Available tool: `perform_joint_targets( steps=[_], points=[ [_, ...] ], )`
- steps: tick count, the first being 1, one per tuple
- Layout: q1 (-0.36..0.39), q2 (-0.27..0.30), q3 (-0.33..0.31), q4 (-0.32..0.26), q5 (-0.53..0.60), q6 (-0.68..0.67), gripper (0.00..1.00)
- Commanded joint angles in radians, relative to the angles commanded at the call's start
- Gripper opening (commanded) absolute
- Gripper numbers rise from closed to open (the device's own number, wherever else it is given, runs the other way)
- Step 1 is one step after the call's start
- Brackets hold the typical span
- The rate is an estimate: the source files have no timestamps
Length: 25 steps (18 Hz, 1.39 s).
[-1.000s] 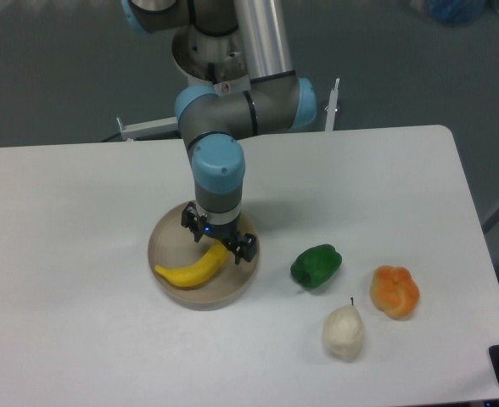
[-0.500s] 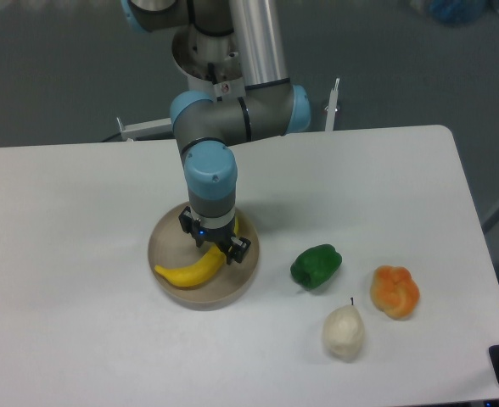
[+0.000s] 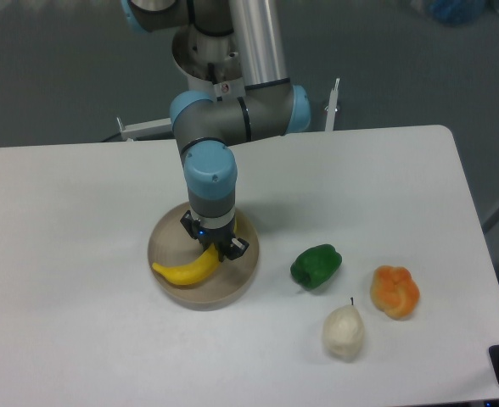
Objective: Pick up the banana from the plate
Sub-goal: 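Lift the held banana off the plate and carry it toward the green pepper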
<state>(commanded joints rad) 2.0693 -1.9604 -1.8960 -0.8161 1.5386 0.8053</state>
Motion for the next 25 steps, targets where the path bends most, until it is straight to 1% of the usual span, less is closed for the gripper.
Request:
perform_joint_targets(
  steps=[2,4,6,8,12,17,19,22,25],
  points=[
    [0.006,0.009,0.015,-0.002,-0.002,0.014,0.26],
    [0.023,0.024,0.047,-0.014,0.006,0.017,0.26],
    [0.063,0.034,0.077,-0.032,0.006,0.029,0.26],
    [0.1,0.063,0.103,-0.054,0.006,0.066,0.26],
    [0.181,0.071,0.152,-0.06,0.006,0.119,0.26],
    [0.268,0.072,0.183,-0.061,0.006,0.256,0.26],
    [0.313,0.074,0.195,-0.064,0.006,0.332,0.26],
    [0.37,0.074,0.23,-0.103,0.006,0.42,0.26],
    [0.396,0.074,0.302,-0.175,0.008,0.449,0.26]
  ],
)
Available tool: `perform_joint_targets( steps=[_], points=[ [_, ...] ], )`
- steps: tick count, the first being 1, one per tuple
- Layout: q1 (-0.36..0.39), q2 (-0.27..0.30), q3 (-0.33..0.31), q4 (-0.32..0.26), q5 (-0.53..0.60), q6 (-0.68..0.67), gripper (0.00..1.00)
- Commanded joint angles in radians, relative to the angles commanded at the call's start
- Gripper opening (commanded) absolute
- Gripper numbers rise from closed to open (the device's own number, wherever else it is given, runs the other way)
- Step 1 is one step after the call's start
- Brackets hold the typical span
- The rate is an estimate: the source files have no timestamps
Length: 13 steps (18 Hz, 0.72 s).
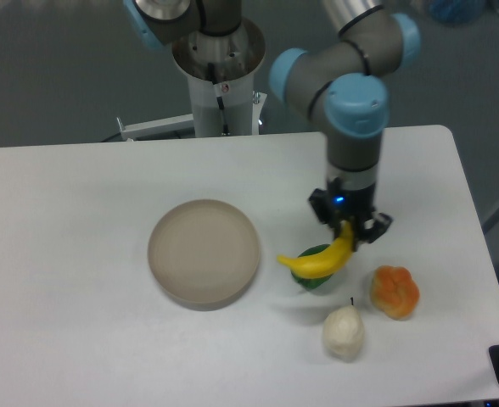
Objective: Pick up the banana from the plate
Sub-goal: 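Lift the held banana off the plate and carry it toward the green pepper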
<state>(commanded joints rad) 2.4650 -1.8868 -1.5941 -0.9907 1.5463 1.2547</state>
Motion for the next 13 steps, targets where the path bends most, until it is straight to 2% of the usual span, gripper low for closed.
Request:
perform_joint_targets(
  steps=[3,13],
  points=[
    [0.009,-0.011,0.057,-0.049,-0.002,0.002,0.26],
    [0.009,-0.028,0.092,-0.036,-0.002,0.002,0.26]
  ],
)
